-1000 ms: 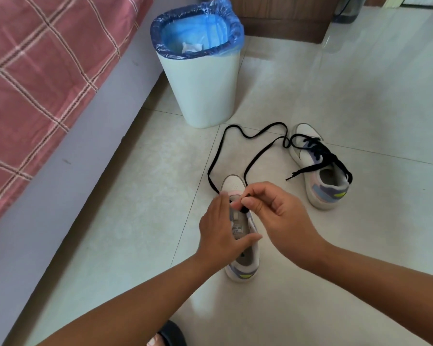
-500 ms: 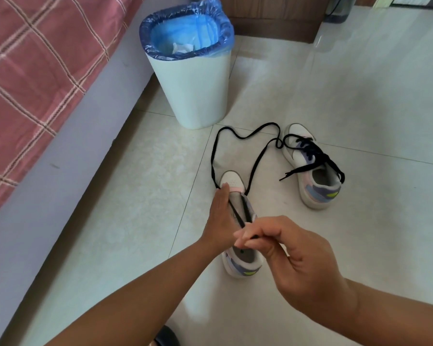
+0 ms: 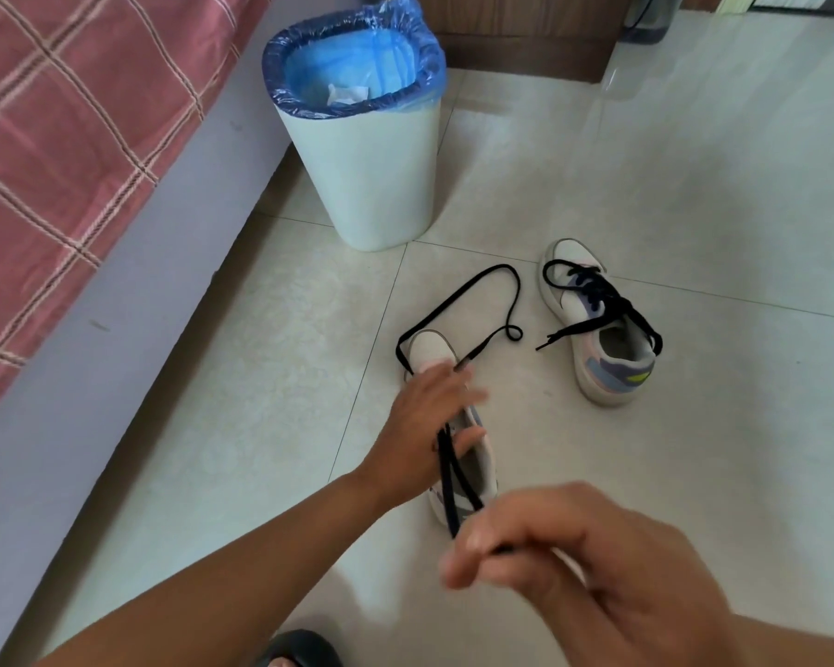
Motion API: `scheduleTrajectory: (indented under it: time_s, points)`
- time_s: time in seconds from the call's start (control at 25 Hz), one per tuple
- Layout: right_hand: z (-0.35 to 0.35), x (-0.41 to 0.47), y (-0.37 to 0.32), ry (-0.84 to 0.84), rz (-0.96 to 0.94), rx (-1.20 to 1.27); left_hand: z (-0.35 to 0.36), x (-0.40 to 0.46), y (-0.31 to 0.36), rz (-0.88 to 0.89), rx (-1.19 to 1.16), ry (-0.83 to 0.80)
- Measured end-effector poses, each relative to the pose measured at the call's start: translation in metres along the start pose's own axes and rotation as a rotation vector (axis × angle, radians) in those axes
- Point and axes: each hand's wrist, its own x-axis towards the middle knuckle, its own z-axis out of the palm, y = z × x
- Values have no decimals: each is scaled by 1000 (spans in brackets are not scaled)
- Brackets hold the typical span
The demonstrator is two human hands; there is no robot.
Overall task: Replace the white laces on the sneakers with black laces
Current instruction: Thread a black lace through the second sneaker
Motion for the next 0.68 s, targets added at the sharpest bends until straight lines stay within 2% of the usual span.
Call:
scheduleTrajectory:
  time_s: [0.04,0.08,0.12,0.2,0.28,0.32,0.4,0.48,0.52,0.6,0.68]
  points:
    - [-2,0,7,11,50,138,-7,-10,1,123,-52,-57]
    - [-5,1,15,17,125,300,-16,-14,11,146,-106,-92]
    - [-9,3,26,40,242,427,-26,-19,22,93,-193,-160]
    - [-13,7,59,161,614,534,-41,-30,43,4,-295,-199]
    - [-11,12,91,265,1004,526,-51,-42,61,31,-350,-175]
    - [-7,16,104,227,1163,499,-54,-47,71,67,-360,-158]
    - [6,28,117,-8,1378,577,-52,-49,87,111,-417,-137]
    - [23,40,121,-208,1474,824,-48,-55,103,102,-502,-176]
    - [30,46,121,-232,1489,917,-45,-60,108,93,-532,-208]
    - [38,55,122,-187,1515,1019,-38,-69,104,46,-484,-249]
    - [40,58,125,-146,1514,985,-38,-72,88,-6,-334,-254]
